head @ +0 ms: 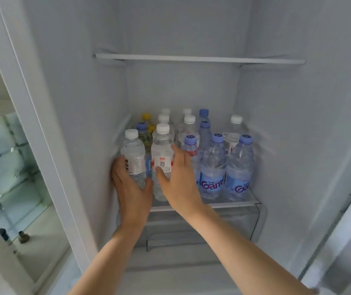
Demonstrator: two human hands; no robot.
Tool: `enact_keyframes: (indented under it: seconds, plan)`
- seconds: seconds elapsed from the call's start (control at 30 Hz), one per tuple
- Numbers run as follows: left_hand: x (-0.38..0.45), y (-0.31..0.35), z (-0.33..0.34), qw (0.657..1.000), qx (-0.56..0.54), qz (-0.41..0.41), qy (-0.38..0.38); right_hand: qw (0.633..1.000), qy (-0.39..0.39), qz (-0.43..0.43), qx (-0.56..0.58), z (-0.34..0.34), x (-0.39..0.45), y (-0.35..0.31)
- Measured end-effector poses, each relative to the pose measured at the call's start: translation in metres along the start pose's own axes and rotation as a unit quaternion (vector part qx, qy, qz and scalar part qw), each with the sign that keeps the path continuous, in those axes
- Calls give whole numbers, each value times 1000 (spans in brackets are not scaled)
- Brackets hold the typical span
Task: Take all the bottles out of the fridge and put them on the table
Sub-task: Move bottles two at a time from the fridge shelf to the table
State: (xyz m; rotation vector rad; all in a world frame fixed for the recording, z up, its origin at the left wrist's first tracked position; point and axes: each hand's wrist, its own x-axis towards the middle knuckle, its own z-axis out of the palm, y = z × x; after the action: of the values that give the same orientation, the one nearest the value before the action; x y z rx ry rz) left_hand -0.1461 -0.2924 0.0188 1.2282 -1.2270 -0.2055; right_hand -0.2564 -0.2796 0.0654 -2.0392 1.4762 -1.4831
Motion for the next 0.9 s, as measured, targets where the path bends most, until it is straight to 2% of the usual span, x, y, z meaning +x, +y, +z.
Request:
enact_keyframes:
  seconds: [0.07,0.17,0.33,0.5,0.7,0.8,0.9]
  plan:
    - [6,-4,4,999,-36,-5,-2,999,23,-27,-29,6,12,-7]
    - [13,-10,11,998,-59,-10,13,998,19,-20,-58,15,30,-13]
    - [16,-16,21,998,-45,0,50,998,8,26,-56,31,42,-9]
    - [17,-25,21,999,-18,-2,49,998,20,37,-52,35,42,-1]
    - [14,-27,22,999,-27,-34,16,1000,16,21,-16,28,32,6]
    - [12,-22,16,996,-76,-48,25,999,3,27,23,24,22,3]
    - [2,-12,10,993,-84,-75,24,997,24,34,65,17,5,-1]
